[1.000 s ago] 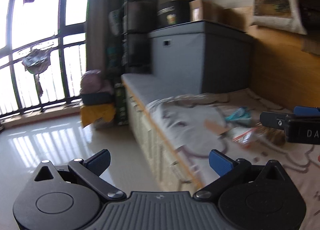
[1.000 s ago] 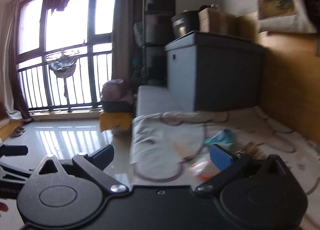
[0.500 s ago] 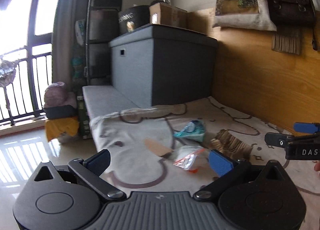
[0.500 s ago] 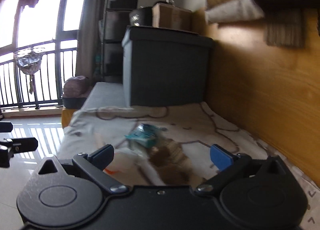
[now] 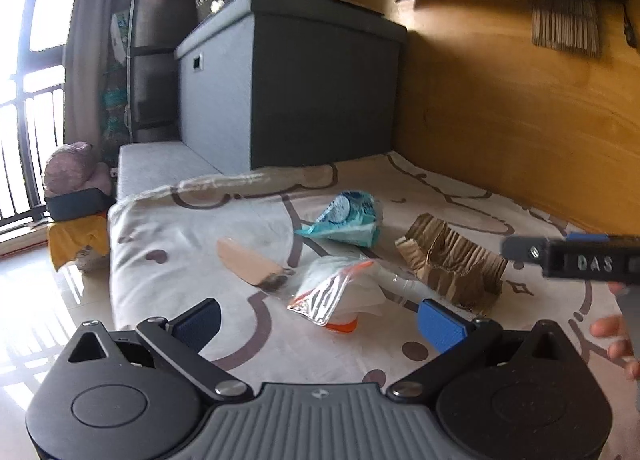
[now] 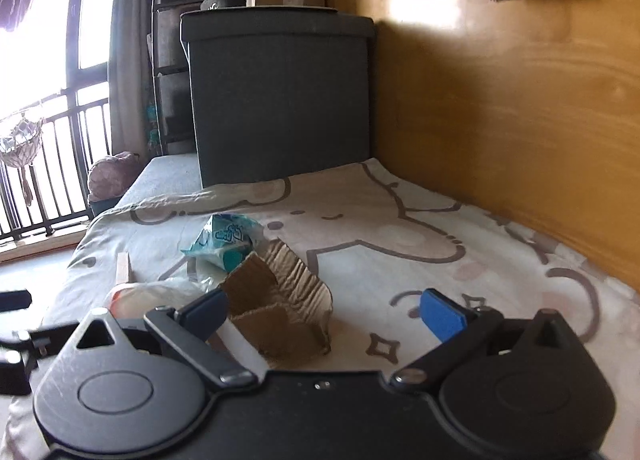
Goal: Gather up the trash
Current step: 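Grasp the clear plastic wrapper with left tool while right tool grasps brown cardboard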
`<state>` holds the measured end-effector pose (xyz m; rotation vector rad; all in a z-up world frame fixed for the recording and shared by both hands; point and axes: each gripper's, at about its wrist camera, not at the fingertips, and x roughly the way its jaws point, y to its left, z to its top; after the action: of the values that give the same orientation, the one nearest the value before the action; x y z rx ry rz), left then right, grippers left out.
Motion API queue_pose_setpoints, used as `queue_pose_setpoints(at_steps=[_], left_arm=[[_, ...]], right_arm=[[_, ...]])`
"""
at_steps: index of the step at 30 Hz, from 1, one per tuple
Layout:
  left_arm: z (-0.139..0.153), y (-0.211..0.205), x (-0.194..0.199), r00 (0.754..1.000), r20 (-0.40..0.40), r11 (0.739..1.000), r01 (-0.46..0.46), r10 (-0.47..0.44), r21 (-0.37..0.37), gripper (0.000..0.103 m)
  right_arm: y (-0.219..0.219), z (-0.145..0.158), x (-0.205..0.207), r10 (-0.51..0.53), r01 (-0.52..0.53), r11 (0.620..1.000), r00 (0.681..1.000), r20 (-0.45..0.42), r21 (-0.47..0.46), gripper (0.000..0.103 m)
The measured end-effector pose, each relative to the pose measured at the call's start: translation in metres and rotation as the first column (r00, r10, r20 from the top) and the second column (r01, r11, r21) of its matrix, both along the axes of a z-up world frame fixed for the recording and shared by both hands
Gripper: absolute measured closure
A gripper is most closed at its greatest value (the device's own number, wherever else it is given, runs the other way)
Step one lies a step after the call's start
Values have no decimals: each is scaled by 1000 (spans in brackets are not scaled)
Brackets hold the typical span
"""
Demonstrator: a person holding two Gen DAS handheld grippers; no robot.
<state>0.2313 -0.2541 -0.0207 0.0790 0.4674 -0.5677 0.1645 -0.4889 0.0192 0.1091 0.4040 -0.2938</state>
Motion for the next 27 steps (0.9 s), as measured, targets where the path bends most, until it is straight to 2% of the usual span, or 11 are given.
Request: queue_pose_setpoints(at_steps=[4,8,15,19,22,27], left_arm=[[-8,-7,16,1000,-25,1000,-3,3,-7,0],[-14,-14,27,1000,-24,1000,2,-2,-2,0],[-18,-25,30,995,5,994,101,-102,44,0],[-18,-30,25,981,56,978,180,-186,110,0],[-16,-32,20,973,102,969,189,-207,161,0],[-11,-32,23,959,108,950,238,-262,201,0]], right_arm=[[-10,-5,23,26,-26,1000,1000,3,18,0],[-12,-6,39,88,-87,996,996,11,-13,0],[-15,-30,59,230,-230,973,972,-44,18,0],[-19,-34,62,287,-283,956,957,-41,76,0],[-17,-33,59,306,-305,950,952,-23,63,0],[-9,-33,59,322,-321,946,946,-44,29,0]])
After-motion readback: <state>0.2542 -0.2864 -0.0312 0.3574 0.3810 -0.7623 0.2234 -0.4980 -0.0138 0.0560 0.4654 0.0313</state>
